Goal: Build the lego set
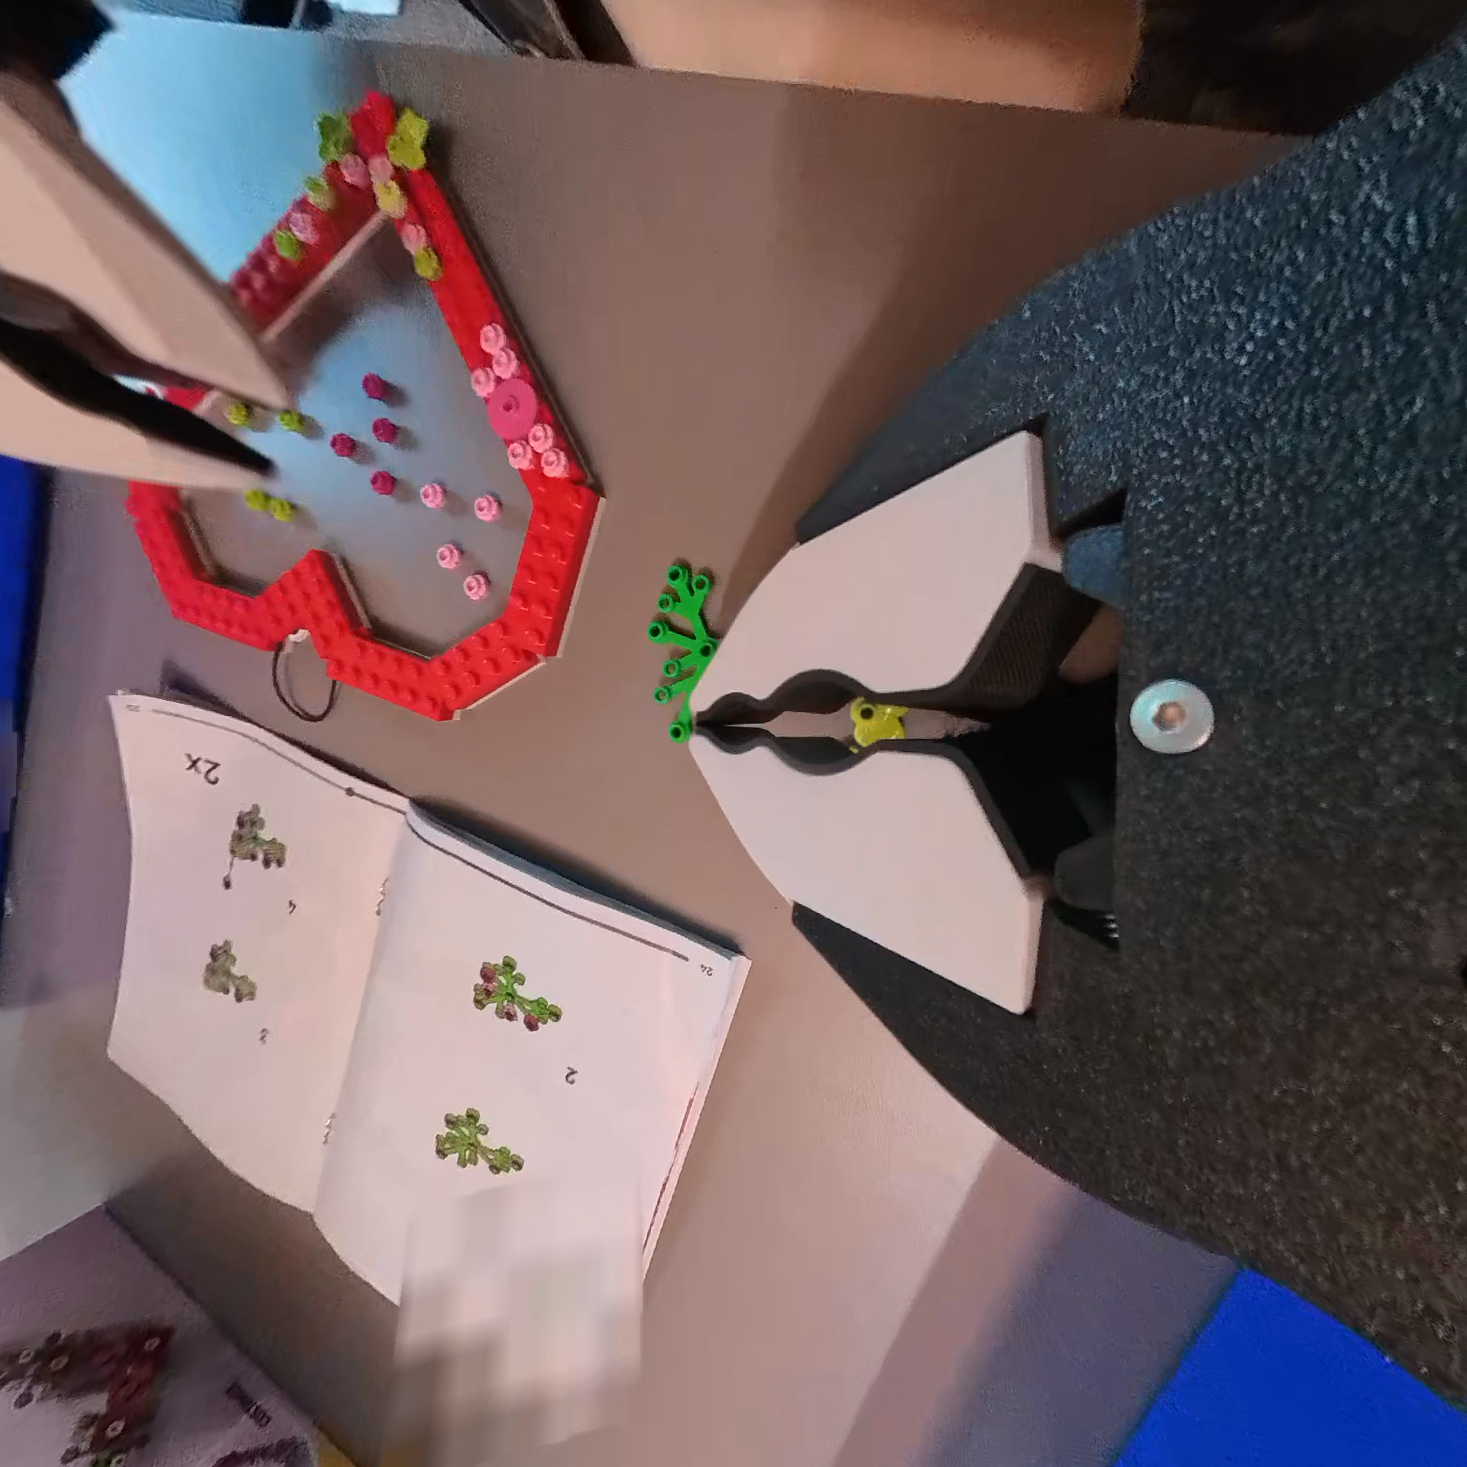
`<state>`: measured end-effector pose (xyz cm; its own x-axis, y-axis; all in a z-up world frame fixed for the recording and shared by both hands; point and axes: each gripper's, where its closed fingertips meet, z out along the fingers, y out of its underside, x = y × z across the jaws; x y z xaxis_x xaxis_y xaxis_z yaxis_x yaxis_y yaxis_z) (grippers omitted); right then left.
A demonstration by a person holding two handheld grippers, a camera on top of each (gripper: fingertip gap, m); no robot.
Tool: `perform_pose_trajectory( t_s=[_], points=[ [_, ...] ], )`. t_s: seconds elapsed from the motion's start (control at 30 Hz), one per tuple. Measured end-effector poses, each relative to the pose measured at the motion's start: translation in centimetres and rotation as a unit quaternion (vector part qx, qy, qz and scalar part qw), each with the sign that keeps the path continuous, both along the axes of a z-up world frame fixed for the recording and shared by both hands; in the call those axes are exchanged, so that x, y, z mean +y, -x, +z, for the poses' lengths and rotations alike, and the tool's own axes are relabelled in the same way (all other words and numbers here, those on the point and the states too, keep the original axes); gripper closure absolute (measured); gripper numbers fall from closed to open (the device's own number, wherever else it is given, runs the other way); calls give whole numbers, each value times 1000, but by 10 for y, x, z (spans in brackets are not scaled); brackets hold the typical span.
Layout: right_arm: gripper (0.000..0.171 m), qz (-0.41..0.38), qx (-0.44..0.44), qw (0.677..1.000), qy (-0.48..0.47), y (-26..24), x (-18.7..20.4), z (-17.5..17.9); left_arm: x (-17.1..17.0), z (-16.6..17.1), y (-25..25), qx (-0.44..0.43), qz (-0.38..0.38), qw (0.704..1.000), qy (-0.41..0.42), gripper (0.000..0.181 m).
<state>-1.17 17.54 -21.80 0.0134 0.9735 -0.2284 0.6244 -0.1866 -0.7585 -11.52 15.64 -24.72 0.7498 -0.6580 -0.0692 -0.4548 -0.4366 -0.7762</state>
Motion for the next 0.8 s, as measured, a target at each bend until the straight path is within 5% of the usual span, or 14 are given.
perform_pose_trajectory(
  t_s=[0.17,0.4,0.8],
  points=[
    [171,-7,-37,999,-28,-9,11,-8,-1,-1,6,26,7,1000,-5,177],
    [159,51,-100,991,-79,8,16,-29,-9,-7,-1,34,-20,999,7,173],
    [159,30,-85,993,-72,-3,13,-25,-7,6,-5,13,-11,999,-27,161]
  ],
)
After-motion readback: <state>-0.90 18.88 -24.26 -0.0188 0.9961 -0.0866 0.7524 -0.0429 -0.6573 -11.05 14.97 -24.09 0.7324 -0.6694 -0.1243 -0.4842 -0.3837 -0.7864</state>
